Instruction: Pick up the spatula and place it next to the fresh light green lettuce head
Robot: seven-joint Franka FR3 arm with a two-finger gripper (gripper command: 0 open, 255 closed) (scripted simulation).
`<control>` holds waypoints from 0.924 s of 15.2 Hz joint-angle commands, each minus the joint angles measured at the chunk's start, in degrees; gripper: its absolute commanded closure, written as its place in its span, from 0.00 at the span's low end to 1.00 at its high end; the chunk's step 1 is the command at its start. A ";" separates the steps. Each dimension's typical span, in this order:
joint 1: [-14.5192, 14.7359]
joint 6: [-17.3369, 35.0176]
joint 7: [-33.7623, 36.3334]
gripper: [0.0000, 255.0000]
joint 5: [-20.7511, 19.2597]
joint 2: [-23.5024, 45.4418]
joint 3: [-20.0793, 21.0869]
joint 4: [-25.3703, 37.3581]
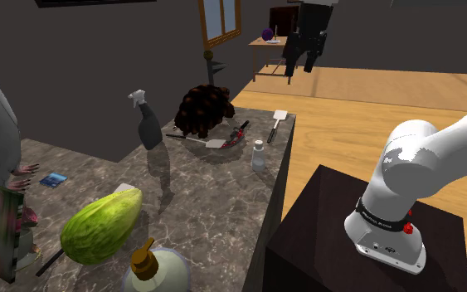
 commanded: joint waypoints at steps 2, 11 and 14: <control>-0.71 1.57 1.44 0.00 0.02 1.40 0.12 -0.44; -6.81 14.59 14.20 0.00 -0.15 15.32 0.40 -2.13; -8.70 18.42 18.35 0.00 -0.30 20.26 0.11 -1.93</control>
